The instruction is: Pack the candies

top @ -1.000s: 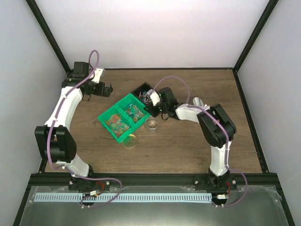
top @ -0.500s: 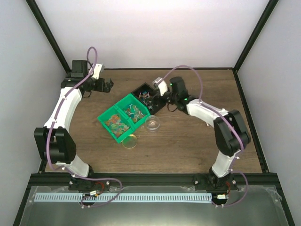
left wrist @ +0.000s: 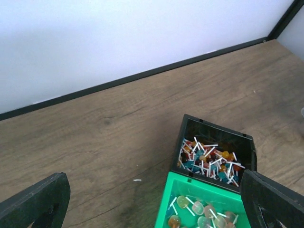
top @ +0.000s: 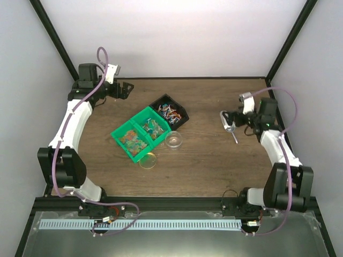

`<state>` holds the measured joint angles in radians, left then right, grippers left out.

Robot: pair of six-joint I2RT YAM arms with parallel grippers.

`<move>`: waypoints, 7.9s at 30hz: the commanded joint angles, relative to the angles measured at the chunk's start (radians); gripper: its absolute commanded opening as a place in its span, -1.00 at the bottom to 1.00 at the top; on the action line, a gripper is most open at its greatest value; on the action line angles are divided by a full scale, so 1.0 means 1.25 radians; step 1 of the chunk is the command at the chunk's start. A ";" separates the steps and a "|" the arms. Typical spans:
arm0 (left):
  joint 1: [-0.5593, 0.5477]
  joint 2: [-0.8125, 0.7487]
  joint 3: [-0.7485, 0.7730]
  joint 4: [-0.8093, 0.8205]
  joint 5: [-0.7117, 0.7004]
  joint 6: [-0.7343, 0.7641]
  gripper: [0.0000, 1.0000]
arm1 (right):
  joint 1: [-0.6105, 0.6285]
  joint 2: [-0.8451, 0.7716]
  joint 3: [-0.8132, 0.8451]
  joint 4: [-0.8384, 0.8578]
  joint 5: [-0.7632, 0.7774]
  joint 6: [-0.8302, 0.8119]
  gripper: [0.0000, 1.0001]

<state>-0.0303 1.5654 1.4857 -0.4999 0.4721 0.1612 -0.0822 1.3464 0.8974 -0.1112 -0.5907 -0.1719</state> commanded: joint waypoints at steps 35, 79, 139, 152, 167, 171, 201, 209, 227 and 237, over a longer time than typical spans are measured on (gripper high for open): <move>0.002 0.093 0.040 -0.081 0.012 0.045 1.00 | -0.156 0.210 -0.243 0.171 0.070 -0.418 -0.45; -0.333 0.123 -0.035 -0.338 0.213 0.585 0.18 | 0.463 0.079 0.153 -0.469 -0.037 -0.489 -0.96; -0.253 0.068 -0.075 -0.241 0.451 0.510 -0.92 | 0.395 -0.002 0.134 -0.304 -0.268 -0.387 -0.98; -0.069 0.096 -0.054 -0.066 0.096 0.163 0.32 | 0.400 0.002 0.158 -0.228 -0.116 -0.253 -0.99; 0.030 0.179 -0.103 -0.296 -0.042 0.526 0.17 | 0.463 0.021 0.167 -0.249 -0.064 -0.245 -0.99; 0.029 0.179 -0.142 -0.276 -0.038 0.518 0.14 | 0.468 0.026 0.173 -0.253 -0.052 -0.243 -0.99; -0.029 0.092 -0.301 0.024 -0.105 0.077 -0.63 | 0.513 0.100 0.230 -0.267 0.031 -0.264 -0.99; -0.067 0.047 -0.365 0.031 -0.093 0.038 -0.65 | 0.603 0.188 0.303 -0.348 0.159 -0.279 -0.99; -0.086 -0.008 -0.434 0.069 -0.094 -0.026 -0.66 | 0.687 0.325 0.478 -0.536 0.295 -0.297 -0.99; -0.087 -0.012 -0.431 0.078 -0.088 -0.048 -0.66 | 0.716 0.432 0.620 -0.679 0.367 -0.248 -0.99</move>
<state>-0.1299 1.5845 0.9512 -0.4301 0.3382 0.1207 0.7963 1.8542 1.5803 -0.8581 -0.1787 -0.5247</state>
